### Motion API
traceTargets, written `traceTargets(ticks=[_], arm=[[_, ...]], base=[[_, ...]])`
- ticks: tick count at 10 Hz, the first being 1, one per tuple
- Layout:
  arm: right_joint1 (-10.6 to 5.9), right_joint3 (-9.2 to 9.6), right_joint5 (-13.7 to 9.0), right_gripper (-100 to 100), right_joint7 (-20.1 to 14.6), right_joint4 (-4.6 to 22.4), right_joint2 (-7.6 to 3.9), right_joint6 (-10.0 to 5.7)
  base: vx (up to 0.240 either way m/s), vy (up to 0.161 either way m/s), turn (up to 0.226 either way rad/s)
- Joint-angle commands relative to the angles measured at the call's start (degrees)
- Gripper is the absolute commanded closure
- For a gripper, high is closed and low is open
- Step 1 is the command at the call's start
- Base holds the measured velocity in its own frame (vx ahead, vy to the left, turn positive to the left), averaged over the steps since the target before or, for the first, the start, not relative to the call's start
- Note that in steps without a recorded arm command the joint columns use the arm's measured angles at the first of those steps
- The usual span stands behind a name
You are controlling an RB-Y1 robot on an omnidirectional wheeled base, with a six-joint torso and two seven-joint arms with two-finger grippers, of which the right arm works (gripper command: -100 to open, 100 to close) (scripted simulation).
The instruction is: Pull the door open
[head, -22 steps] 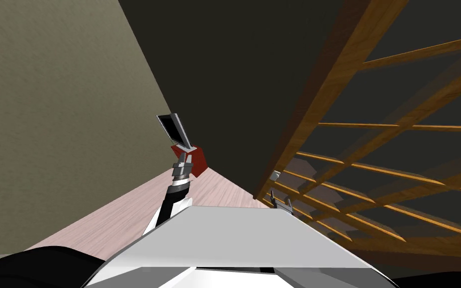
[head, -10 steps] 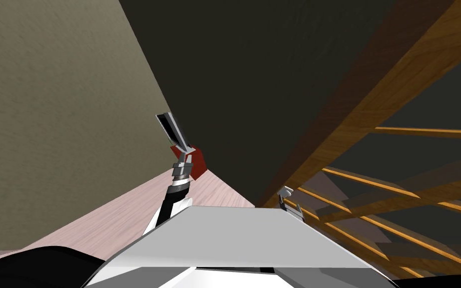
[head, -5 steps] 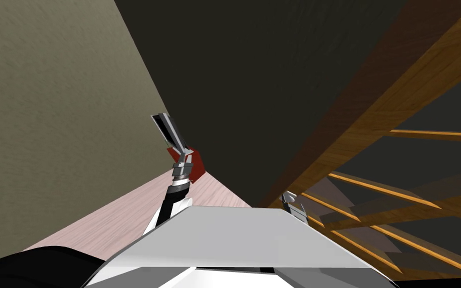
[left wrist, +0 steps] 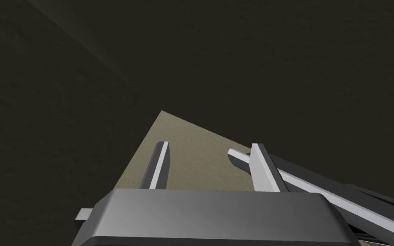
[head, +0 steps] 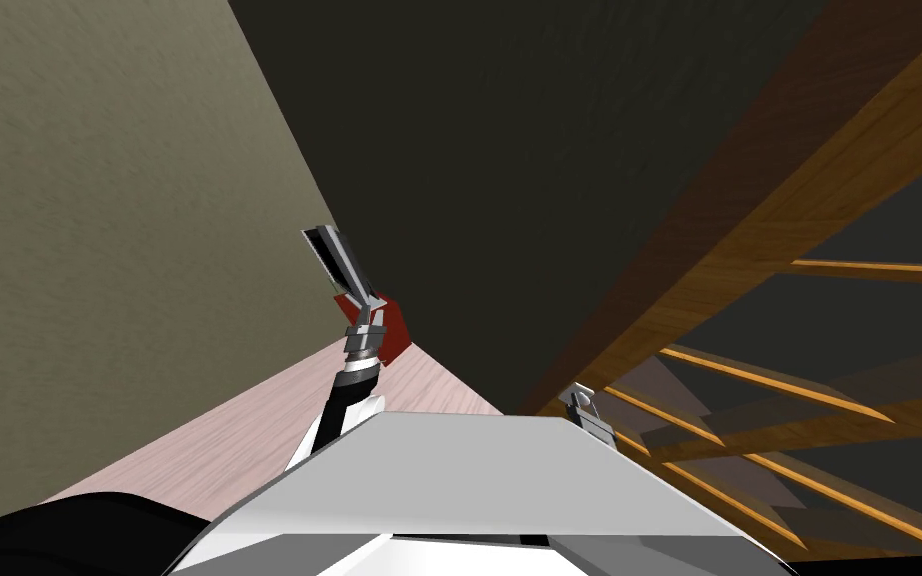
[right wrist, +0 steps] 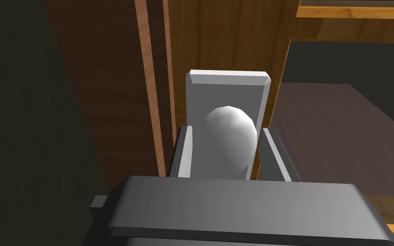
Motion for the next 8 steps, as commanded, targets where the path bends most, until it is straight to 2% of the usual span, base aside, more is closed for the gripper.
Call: traceTargets(ticks=[1,2,3,5,8], arm=[[-0.05,-0.02,0.0,100,0.0,0.0,-0.03,0.11],[-0.05,-0.02,0.0,100,0.0,0.0,-0.03,0.11],[0.38,1.21,0.8,100,-0.6,-0.5,-0.56,-0.4],[0.71,2.22,1.5,100,-1.1,-0.9,-1.04,-0.75],[1.54,4.83,3.2,100,-2.3,-2.0,-2.25,-1.65]], base=[[0.0,0.0,0.0],[0.0,0.0,0.0],[-0.126,-0.011,0.064],[-0.19,-0.002,0.057],[-0.227,0.021,0.063]])
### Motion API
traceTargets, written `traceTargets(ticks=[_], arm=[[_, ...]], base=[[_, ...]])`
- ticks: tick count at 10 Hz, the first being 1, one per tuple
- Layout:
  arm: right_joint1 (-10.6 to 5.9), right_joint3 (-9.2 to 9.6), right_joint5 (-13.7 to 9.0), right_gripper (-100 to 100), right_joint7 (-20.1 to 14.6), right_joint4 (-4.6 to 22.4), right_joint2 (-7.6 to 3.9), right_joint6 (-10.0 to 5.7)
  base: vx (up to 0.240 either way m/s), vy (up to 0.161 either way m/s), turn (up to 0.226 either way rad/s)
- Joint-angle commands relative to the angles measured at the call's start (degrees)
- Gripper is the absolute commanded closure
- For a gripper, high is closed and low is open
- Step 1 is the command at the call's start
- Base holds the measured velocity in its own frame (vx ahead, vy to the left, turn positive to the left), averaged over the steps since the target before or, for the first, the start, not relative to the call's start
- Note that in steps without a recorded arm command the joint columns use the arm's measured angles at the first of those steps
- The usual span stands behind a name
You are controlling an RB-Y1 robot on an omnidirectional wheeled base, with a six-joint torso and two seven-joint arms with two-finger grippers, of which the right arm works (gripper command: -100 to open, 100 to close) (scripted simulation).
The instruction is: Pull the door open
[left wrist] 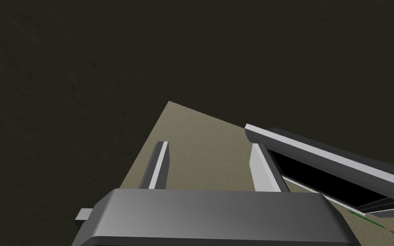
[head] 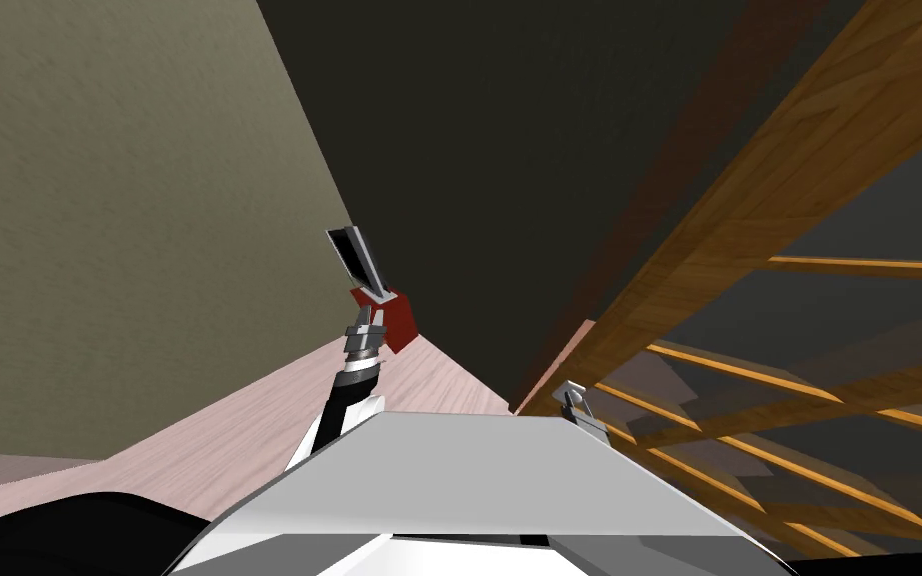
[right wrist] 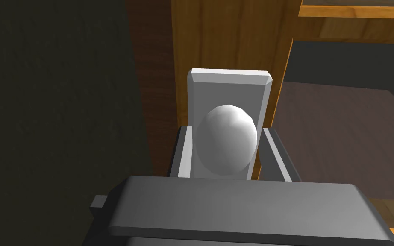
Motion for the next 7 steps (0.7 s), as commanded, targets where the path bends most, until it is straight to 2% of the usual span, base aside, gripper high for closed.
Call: traceTargets(ticks=[1,2,3,4,7], arm=[[0.49,1.39,0.9,100,-0.8,-0.4,-0.51,-0.55],[0.72,2.1,1.4,100,-1.1,-0.7,-0.85,-0.8],[0.74,1.54,1.0,100,-0.6,-1.0,-0.75,-0.36],[0.9,2.77,1.6,100,-1.1,-0.9,-1.14,-0.9],[1.1,4.92,2.6,100,-2.1,-0.8,-2.12,-2.17]], base=[[-0.221,-0.005,0.062],[-0.221,0.013,0.056],[-0.1,0.013,0.019],[-0.143,0.005,0.068],[-0.226,-0.019,0.082]])
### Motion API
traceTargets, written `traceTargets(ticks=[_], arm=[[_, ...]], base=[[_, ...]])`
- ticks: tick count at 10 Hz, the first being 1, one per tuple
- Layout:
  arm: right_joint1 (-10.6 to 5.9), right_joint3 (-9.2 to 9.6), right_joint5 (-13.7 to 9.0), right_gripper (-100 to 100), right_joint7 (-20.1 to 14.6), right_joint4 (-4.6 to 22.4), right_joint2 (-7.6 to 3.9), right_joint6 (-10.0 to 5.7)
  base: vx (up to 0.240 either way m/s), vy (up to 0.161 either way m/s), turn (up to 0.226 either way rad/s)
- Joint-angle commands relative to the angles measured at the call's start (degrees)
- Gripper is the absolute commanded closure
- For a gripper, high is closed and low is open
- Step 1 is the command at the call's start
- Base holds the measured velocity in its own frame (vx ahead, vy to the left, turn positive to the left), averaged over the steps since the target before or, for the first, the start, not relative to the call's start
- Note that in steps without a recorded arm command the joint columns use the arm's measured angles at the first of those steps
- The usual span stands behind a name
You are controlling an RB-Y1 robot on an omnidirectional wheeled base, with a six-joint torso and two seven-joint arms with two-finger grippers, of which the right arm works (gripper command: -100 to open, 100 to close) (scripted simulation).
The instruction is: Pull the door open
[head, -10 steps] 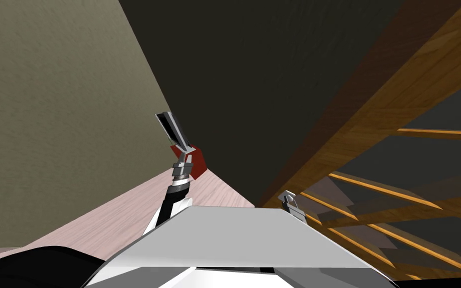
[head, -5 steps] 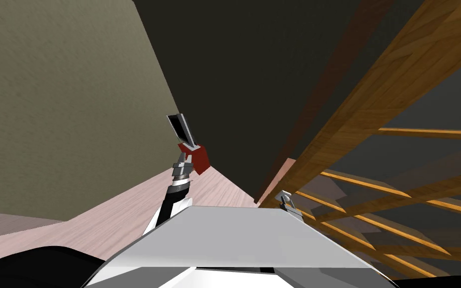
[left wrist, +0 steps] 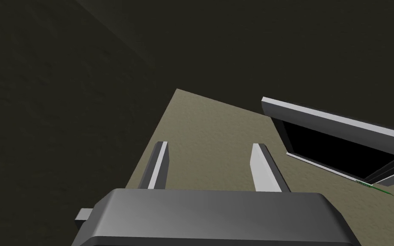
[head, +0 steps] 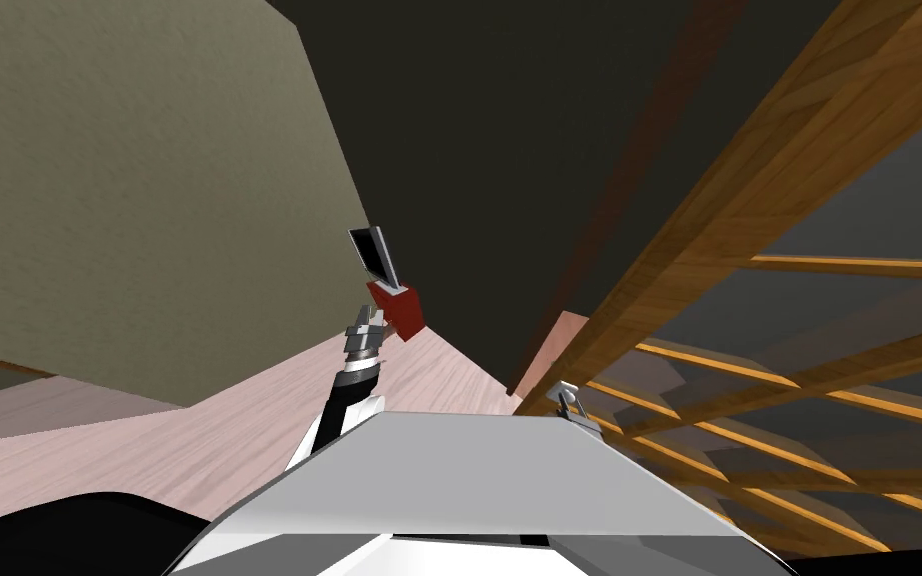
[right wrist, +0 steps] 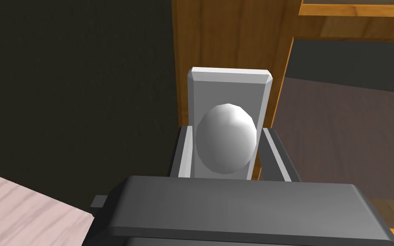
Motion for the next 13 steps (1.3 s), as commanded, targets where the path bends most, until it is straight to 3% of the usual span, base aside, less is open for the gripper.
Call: traceTargets(ticks=[1,3,4,11,13], arm=[[-0.01,1.68,0.8,100,-1.0,0.8,-0.63,-1.12],[0.13,3.14,1.4,100,-1.6,0.8,-1.29,-1.99],[-0.03,2.68,1.3,100,-1.4,0.8,-1.11,-1.65],[-0.06,6.07,3.6,100,-5.5,3.8,-3.35,-5.19],[-0.07,6.04,3.6,100,-5.4,3.6,-3.48,-5.17]], base=[[-0.271,-0.014,0.103],[-0.239,-0.001,0.076],[-0.099,0.013,0.016],[-0.218,-0.005,0.124],[-0.18,0.011,0.066]])
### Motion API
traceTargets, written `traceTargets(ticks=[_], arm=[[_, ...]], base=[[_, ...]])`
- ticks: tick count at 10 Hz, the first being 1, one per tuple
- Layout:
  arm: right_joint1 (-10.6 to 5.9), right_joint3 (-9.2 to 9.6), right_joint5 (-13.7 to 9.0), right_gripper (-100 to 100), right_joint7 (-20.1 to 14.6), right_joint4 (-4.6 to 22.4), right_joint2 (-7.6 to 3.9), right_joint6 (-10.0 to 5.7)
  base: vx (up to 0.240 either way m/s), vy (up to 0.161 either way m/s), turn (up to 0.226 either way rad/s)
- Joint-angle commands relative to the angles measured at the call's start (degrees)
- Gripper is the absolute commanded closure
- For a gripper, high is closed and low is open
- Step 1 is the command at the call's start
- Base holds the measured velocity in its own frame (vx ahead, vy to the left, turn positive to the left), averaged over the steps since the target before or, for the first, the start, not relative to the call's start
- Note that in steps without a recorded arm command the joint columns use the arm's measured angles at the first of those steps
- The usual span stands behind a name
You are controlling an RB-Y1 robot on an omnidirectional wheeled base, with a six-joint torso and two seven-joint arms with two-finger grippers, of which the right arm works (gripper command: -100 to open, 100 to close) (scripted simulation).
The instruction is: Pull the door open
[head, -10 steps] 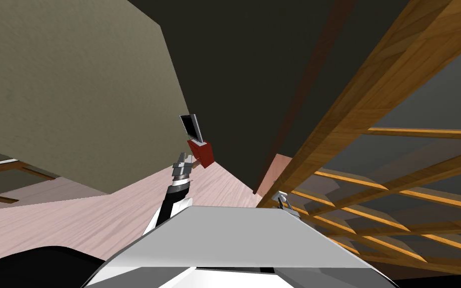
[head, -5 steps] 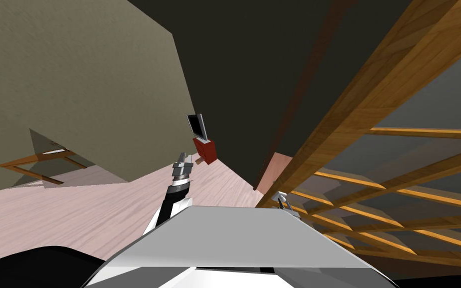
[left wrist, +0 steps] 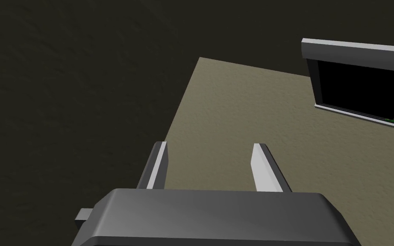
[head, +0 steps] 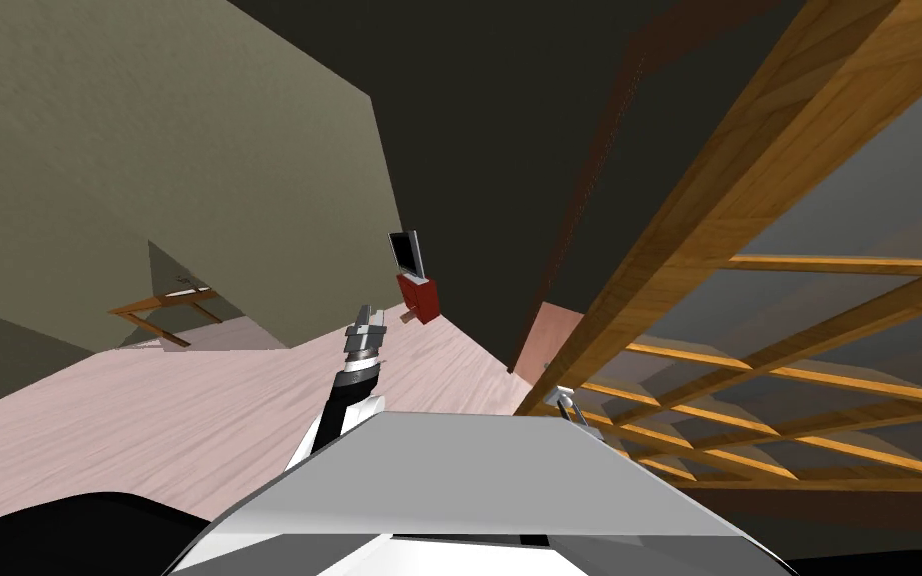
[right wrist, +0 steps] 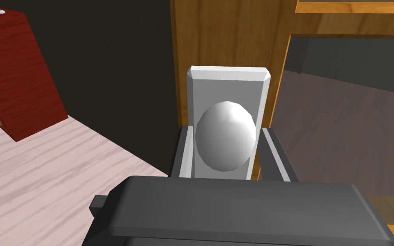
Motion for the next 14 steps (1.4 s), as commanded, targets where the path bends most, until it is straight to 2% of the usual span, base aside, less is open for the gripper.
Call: traceTargets(ticks=[1,2,7,8,14], arm=[[-0.11,0.79,0.4,100,-0.7,0.7,-0.37,-0.87],[-0.14,1.0,0.6,100,-0.9,0.9,-0.47,-1.1],[-0.52,3.77,2.1,100,-3.3,3.3,-1.77,-4.13],[-0.51,3.4,1.9,100,-2.9,2.7,-1.72,-3.64],[-1.91,5.09,3.4,100,-5.6,5.9,-2.54,-5.53]], base=[[-0.184,-0.018,0.133],[-0.243,-0.046,0.124],[-0.247,-0.027,0.127],[-0.12,-0.01,0.026],[-0.23,-0.034,0.139]])
